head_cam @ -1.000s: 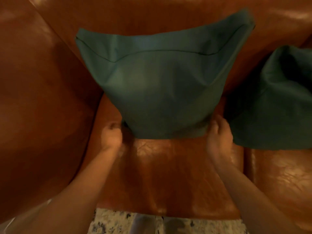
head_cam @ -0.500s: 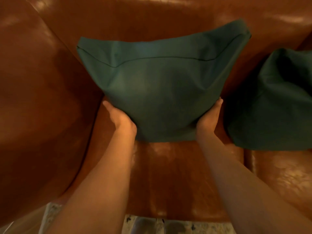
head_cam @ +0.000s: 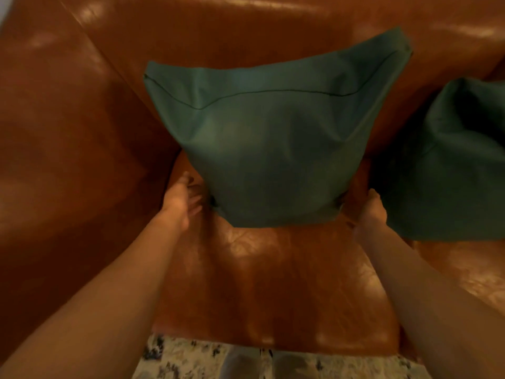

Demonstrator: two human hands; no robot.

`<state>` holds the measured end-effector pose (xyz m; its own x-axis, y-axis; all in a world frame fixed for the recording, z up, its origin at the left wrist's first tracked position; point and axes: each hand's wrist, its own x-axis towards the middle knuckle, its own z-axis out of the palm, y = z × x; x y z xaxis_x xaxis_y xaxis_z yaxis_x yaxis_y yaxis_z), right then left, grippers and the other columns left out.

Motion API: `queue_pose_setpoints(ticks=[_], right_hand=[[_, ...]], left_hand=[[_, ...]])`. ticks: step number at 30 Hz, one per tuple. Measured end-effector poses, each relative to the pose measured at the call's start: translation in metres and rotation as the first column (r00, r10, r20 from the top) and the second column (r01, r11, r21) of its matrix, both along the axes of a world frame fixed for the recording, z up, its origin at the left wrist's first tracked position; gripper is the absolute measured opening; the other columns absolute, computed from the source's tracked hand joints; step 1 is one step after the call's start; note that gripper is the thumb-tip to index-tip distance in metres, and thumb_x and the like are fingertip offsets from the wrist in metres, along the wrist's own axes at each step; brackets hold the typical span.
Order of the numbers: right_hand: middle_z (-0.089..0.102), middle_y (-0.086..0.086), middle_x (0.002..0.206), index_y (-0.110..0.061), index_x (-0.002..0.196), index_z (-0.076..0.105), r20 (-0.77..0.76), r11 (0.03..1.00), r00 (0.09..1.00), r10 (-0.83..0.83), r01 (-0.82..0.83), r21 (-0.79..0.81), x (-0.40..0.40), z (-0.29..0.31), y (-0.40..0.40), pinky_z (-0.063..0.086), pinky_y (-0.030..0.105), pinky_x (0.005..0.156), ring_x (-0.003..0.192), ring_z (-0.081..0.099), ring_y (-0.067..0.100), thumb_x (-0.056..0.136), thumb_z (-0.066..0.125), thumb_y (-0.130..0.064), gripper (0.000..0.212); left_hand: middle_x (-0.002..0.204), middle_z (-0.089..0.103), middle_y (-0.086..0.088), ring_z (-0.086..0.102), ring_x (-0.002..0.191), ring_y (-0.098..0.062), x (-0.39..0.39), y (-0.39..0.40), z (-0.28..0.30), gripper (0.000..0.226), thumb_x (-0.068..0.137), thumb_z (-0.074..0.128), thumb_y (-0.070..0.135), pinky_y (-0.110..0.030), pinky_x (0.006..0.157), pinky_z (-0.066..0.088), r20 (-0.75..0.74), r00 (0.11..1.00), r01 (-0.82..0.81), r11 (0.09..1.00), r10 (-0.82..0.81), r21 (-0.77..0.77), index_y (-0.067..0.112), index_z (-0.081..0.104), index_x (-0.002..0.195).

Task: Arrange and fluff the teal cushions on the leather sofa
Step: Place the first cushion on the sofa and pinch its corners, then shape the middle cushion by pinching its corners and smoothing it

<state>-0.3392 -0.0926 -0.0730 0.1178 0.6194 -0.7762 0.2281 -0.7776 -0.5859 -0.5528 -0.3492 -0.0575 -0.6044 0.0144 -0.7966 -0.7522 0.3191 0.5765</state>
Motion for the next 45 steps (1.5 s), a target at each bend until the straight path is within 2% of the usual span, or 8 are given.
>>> queue_pose_setpoints(ticks=[7,13,18,28,33,40,42,45], right_hand=[[0.064,-0.001,0.101,-0.019,0.109,0.062,-0.098,0.996,0.992,0.079,-0.074,0.057,-0.005,0.021,0.015,0.047,0.037,0.085,0.085,0.061,0.015,0.093,0.057,-0.04,0.027],[0.058,0.001,0.121,-0.014,0.132,0.053,-0.081,0.973,0.972,0.22,-0.213,0.087,0.015,0.04,0.006,0.042,0.036,0.094,0.112,0.054,0.017,0.097,0.05,-0.028,0.037],[0.065,0.003,0.103,-0.013,0.116,0.063,-0.017,0.949,0.96,0.28,-0.274,0.153,0.059,0.053,-0.021,0.048,0.026,0.074,0.09,0.062,0.015,0.097,0.049,-0.019,0.024],[0.07,0.003,0.1,-0.017,0.101,0.069,0.04,0.873,0.895,0.445,-0.444,0.202,0.153,0.096,0.006,0.052,0.033,0.085,0.094,0.065,0.017,0.1,0.048,-0.019,0.021],[0.07,-0.003,0.085,-0.024,0.084,0.07,0.048,0.823,0.864,0.5,-0.492,0.282,0.188,0.117,0.07,0.048,0.029,0.074,0.082,0.065,0.013,0.094,0.05,-0.016,0.023],[0.07,-0.003,0.08,-0.025,0.075,0.067,0.118,0.626,0.744,0.658,-0.628,0.463,0.206,0.167,0.156,0.046,0.033,0.073,0.078,0.064,0.015,0.089,0.059,-0.022,0.017],[0.07,-0.004,0.079,-0.024,0.077,0.066,0.208,0.495,0.68,0.703,-0.677,0.545,0.191,0.186,0.173,0.047,0.023,0.075,0.078,0.064,0.012,0.09,0.061,-0.024,0.014],[0.068,-0.007,0.089,-0.019,0.095,0.07,0.367,0.24,0.584,0.724,-0.712,0.659,0.152,0.208,0.197,0.043,0.01,0.078,0.085,0.061,0.005,0.091,0.061,-0.021,0.011]], left_hand=[[0.111,0.06,-0.004,0.057,0.097,-0.02,-0.013,-0.004,0.015,0.025,0.097,0.039,0.028,-0.035,0.085,0.044,-0.05,0.998,0.046,0.999,-0.046,0.002,0.021,0.057,0.113],[0.087,0.064,-0.003,0.059,0.076,-0.014,0.027,-0.013,0.023,0.023,0.097,0.039,0.015,-0.029,0.073,0.045,-0.107,0.97,0.21,0.975,-0.217,-0.071,0.018,0.059,0.086],[0.078,0.066,-0.005,0.059,0.07,-0.016,0.084,0.004,0.04,0.021,0.097,0.046,0.013,-0.028,0.068,0.044,-0.074,0.925,0.372,0.928,-0.372,-0.01,0.015,0.062,0.084],[0.075,0.067,-0.005,0.061,0.066,-0.014,0.172,0.115,0.094,0.021,0.098,0.048,0.016,-0.024,0.064,0.044,-0.119,0.791,0.61,0.787,-0.6,0.089,0.014,0.063,0.085],[0.077,0.066,-0.005,0.06,0.067,-0.014,0.208,0.183,0.123,0.021,0.098,0.047,0.014,-0.023,0.064,0.044,-0.202,0.762,0.638,0.767,-0.616,0.069,0.015,0.062,0.084],[0.076,0.065,-0.004,0.059,0.066,-0.012,0.244,0.272,0.149,0.023,0.095,0.048,0.012,-0.017,0.058,0.045,-0.372,0.721,0.607,0.791,-0.585,-0.067,0.017,0.063,0.08],[0.075,0.065,-0.002,0.059,0.067,-0.012,0.242,0.289,0.153,0.025,0.095,0.048,0.011,-0.014,0.057,0.047,-0.415,0.701,0.589,0.799,-0.579,-0.119,0.018,0.064,0.077],[0.078,0.07,-0.002,0.064,0.075,-0.019,0.229,0.308,0.156,0.022,0.092,0.052,0.019,-0.031,0.071,0.05,-0.471,0.632,0.586,0.777,-0.615,-0.228,0.02,0.068,0.077]])
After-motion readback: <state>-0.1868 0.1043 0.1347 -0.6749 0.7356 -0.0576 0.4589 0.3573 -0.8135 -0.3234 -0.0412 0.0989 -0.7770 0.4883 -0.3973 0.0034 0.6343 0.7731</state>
